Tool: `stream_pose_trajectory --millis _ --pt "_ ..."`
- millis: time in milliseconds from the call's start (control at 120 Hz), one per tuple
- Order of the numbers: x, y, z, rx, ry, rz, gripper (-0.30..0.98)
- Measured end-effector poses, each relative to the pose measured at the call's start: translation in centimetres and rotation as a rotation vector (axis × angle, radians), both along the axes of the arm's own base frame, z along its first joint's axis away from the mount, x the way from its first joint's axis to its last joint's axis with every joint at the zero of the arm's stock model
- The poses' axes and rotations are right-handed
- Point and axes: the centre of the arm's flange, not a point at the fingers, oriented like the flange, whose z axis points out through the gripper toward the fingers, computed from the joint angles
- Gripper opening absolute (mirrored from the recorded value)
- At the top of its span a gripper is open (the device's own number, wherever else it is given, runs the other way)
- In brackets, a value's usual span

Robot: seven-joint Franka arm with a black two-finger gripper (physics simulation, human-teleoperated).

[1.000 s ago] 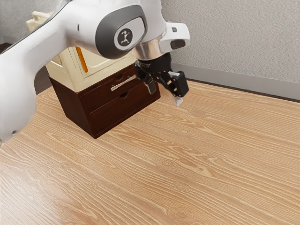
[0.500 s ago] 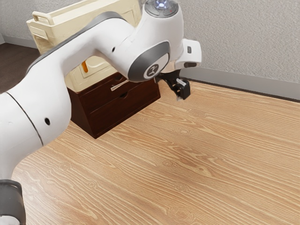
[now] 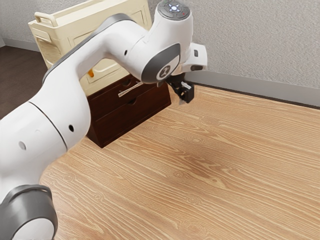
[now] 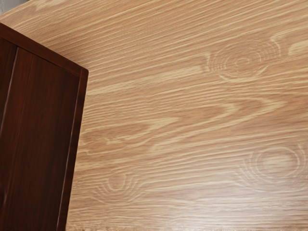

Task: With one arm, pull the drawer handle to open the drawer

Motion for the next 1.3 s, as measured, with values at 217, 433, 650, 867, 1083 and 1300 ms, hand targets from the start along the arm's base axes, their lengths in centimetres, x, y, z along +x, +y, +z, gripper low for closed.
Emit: stream_pose_trajectory --millis 217,433,650,867,1083,1300 --pt "0.3 3.4 -0.2 -0.003 -0.01 0.034 0.69" --pt "0.7 6.0 -0.6 0.008 -0.025 0.055 0.69" --pt "0.9 8.4 -0.9 0.03 -0.038 0.079 0.65" --pt "1.5 10.7 -2.0 0.041 -0.057 0.092 0.59" --pt "1.8 12.2 -2.2 0.054 -0.085 0.095 0.54" --pt "1.7 13.7 -2.5 0.064 -0.087 0.111 0.52"
